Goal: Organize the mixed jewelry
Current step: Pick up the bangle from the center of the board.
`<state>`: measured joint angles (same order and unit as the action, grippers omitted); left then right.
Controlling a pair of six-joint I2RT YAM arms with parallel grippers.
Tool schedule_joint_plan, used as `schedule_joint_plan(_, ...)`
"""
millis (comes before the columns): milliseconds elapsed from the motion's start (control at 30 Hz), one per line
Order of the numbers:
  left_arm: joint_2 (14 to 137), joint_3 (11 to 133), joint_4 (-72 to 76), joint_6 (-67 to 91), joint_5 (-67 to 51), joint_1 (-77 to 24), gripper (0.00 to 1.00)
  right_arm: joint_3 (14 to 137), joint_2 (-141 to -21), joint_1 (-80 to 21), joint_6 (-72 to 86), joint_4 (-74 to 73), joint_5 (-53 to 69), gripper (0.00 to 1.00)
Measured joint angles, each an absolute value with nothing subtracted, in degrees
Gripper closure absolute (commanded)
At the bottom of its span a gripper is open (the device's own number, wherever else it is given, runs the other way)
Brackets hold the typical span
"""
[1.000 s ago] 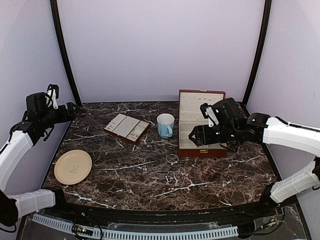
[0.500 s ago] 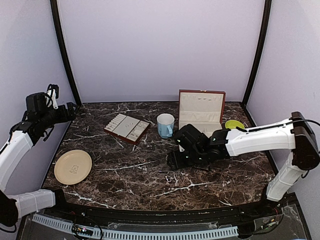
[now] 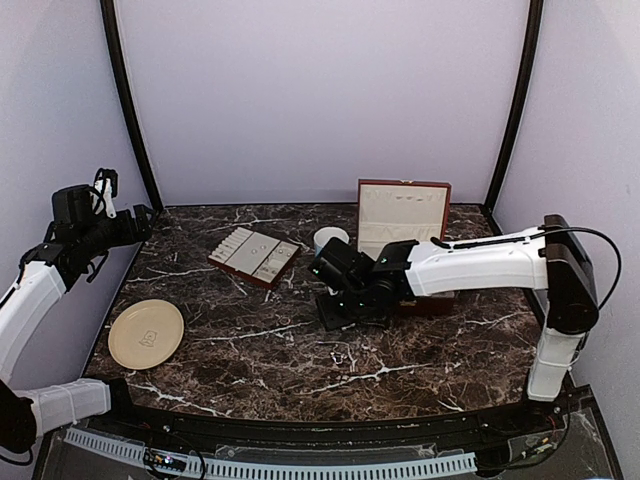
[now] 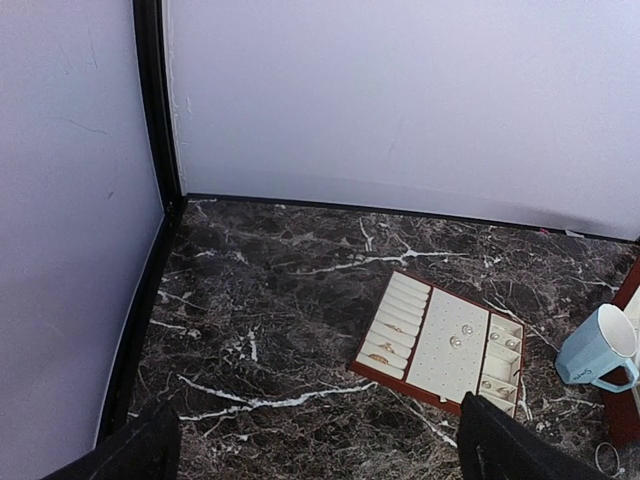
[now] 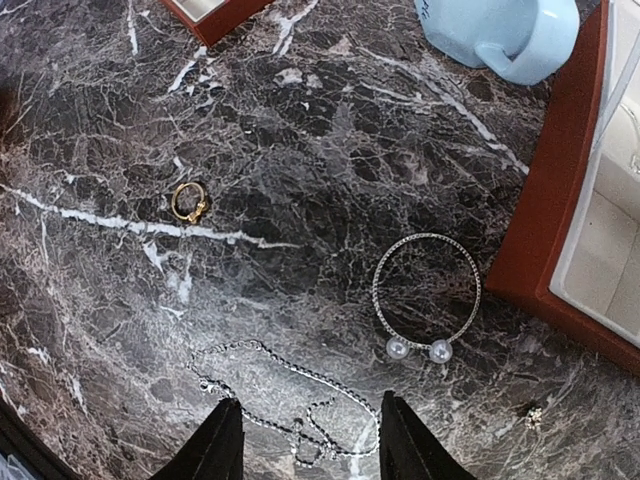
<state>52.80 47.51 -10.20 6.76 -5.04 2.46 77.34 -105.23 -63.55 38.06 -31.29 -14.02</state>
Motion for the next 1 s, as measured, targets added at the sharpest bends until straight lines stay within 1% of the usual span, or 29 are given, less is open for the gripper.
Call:
schedule_joint_plan(133, 52.8, 47.5, -10.2, 6.9, -5.2, 2.5, 0.01, 83.8, -109.6, -63.2, 33.4, -34.9, -14.3, 0.61)
schedule_joint_plan(300, 52.8, 47.5, -10.2, 7.2, -5.4, 2.5, 0.01, 88.3, -114.4, -61.8, 28.8, -37.5, -14.2, 0.61)
schedule_joint_plan(400, 52.8, 47.5, -10.2, 7.3, -5.5, 2.5, 0.01, 89.4, -116.2, -60.9, 26.4, -38.6, -14.6, 0.64)
schedule_joint_plan(700, 52.8, 47.5, -10.2, 7.3, -5.5, 2.5, 0.01, 90.2, -119.1, -58.9, 21.4, -40.6, -16.0, 0.66)
schedule_joint_plan(800, 52.8, 47.5, -10.2, 7.3, -5.5, 2.5, 0.01, 90.3, -119.4, -58.8, 20.2, -40.7, -16.6, 0.70)
schedule_joint_plan(1000, 52.8, 47.5, -10.2, 7.3, -5.5, 2.5, 0.01, 90.5, -121.6, -58.8, 18.7, -40.8, -16.6, 0.70)
